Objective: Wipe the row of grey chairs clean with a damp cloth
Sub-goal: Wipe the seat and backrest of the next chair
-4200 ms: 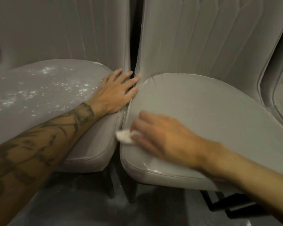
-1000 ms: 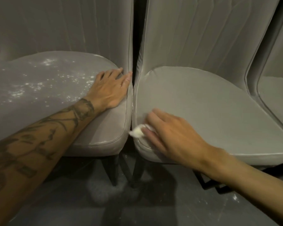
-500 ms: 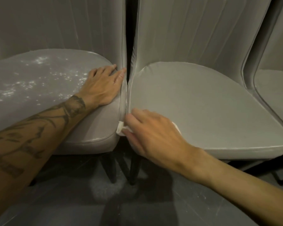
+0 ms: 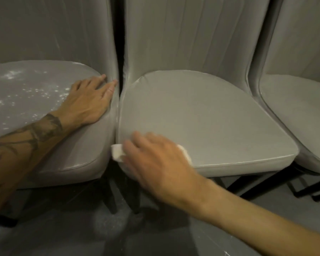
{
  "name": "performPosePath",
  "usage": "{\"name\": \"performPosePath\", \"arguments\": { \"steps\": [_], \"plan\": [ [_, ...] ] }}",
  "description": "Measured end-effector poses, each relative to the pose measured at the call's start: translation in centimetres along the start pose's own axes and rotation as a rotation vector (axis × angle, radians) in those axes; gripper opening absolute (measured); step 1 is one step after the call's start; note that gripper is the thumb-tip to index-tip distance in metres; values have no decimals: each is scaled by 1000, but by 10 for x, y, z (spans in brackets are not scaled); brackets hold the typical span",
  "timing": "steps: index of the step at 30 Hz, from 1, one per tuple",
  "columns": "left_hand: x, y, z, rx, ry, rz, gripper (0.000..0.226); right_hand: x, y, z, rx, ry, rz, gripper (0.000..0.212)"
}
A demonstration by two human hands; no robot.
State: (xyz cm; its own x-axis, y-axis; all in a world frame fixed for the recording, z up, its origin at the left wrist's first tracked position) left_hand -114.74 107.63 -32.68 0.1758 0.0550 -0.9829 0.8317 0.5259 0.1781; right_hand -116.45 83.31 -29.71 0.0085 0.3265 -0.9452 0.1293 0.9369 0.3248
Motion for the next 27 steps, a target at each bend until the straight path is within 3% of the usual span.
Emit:
{"name": "performPosePath", "arguments": {
  "steps": [5, 9, 12, 16, 18, 21, 24, 27],
  "plan": [
    [2, 3, -2, -24, -39, -26, 67, -14, -51, 49, 39, -44, 8, 9],
    [2, 2, -3, -27, -70, -8, 70, -49, -119, 143, 330, -111, -6, 20],
    [4, 5, -9, -37, -54, -14, 69, -46, -109, 135, 421, -90, 37, 20],
    [9, 7, -11, -21, -24, -20, 72, -17, -46, 59, 166, -53, 48, 8],
    [11, 8, -13, -25, -30, -25, 71, -17, -54, 67, 130, -49, 49, 9],
    [10, 7, -14, -18, -37, -29, 70, -33, -107, 132, 250, -75, 48, 16],
    [6, 4, -8, -7, -44, -22, 68, -59, -159, 215, 519, -167, 46, 27],
    [2, 1, -3, -9, -58, -35, 64, -69, -167, 231, 705, -174, 129, 27]
  ]
}}
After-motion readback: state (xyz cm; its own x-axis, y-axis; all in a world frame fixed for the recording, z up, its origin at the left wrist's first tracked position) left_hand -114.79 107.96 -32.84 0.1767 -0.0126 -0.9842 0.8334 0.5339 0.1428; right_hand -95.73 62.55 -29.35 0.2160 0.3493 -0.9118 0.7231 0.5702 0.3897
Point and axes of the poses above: each hand's wrist, its own y-axis towards the middle knuckle, its own x-axis out of the palm, z = x × y, the point moved 8 cm from there along y, towards the middle knuckle, and after that the axes turned 2 degrees about y, right-handed, at the moved point
